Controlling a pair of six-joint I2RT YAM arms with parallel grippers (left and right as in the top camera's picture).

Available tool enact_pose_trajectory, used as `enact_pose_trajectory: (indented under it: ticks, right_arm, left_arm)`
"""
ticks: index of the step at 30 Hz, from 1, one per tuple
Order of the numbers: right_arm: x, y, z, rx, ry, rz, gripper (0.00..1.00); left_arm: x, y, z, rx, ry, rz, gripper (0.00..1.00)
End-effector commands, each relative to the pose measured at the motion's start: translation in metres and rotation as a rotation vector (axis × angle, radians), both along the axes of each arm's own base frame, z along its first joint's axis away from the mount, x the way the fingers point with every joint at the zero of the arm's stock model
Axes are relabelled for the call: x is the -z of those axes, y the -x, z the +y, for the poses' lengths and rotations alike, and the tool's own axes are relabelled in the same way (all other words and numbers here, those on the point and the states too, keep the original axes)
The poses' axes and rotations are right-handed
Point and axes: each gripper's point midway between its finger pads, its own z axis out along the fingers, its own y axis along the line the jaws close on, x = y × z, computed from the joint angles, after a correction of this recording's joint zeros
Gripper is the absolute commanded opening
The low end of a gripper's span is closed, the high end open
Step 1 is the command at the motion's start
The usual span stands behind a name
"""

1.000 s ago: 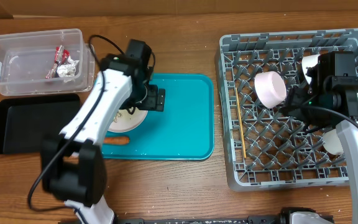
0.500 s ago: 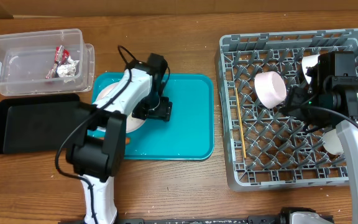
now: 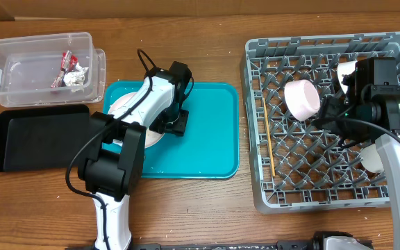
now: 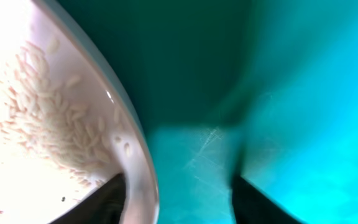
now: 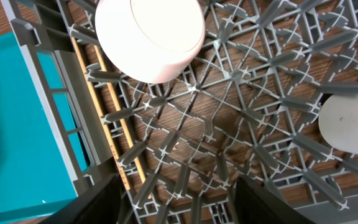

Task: Sort waste into correct bins and load items into the dishwasher
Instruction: 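Lift the white plate with the left gripper over the black tray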

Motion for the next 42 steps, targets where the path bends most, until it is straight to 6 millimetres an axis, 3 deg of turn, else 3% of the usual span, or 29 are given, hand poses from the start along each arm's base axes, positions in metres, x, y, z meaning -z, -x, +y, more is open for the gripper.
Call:
enact_pose_trajectory:
  ticks: [1,5,11,20,33,42]
  right_arm:
    - [-0.002,-0.001,-0.001,0.004,-0.002,-0.01,0.61]
    - [-0.002,-0.001,-0.001,0.004,-0.003,-0.01,0.61]
    - [-0.002,-0.001,-0.001,0.004,-0.003,-0.009,0.61]
    - [-0.001,0.0,-0.001,0.004,-0.003,-0.005,0.61]
    - [-0.001,0.0,-0.001,0.004,-0.003,-0.006,0.61]
    - [-0.001,0.0,-0.001,0.004,-0.002,-0.006,0.61]
  left_arm:
    - [0.025,0.007,0.013,0.02,-0.073,0.052,0.4]
    - [0.026,0.006,0.012,0.02,-0.072,0.049,0.17]
    - [0.026,0.006,0.013,0.021,-0.074,0.047,0.04]
    - [0.015,-0.007,0.013,0.024,-0.088,0.01,0.04]
    - [-0.033,-0.031,0.009,0.026,-0.107,-0.036,0.04]
    - [-0.045,-0.026,0.025,0.001,-0.199,-0.024,0.04]
